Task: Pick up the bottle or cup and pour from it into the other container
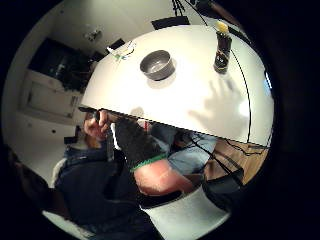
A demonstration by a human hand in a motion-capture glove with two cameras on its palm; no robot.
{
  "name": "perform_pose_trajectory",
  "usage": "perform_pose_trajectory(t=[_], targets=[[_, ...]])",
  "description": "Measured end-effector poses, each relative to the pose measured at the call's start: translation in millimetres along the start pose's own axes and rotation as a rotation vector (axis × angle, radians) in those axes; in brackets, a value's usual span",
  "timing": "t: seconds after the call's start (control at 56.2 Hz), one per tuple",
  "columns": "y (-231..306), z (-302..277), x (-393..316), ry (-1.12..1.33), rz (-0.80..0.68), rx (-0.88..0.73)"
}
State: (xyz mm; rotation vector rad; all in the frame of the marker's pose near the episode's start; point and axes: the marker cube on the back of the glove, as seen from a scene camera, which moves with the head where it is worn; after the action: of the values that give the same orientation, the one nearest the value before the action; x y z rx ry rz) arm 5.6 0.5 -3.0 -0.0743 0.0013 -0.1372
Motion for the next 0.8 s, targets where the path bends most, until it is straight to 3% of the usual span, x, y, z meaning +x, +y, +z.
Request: perform_pose_trajectory(t=[0.053,0.16,0.231,0.32,0.392,0.463,0.534,0.587,0.676,0.765,0.801], targets=[[4,-1,4,-0.001,-0.115,-0.04],[-17,5,-3,-0.002,0.009,0.112],[-15,4,-3,0.014,0.053,0.071],[0,-1,15,0.038,-0.184,-0.099],[-19,10,21,0.057,-0.027,0.058],[-17,14,41,0.048,-0.113,-0.019],[-47,29,57,-0.011,-0.087,0.066],[-46,41,75,-0.067,-0.097,-0.024],[-68,75,102,-0.2,-0.03,0.017],[-84,105,136,-0.347,-0.294,0.003],[-95,119,142,-0.434,-0.239,0.019]])
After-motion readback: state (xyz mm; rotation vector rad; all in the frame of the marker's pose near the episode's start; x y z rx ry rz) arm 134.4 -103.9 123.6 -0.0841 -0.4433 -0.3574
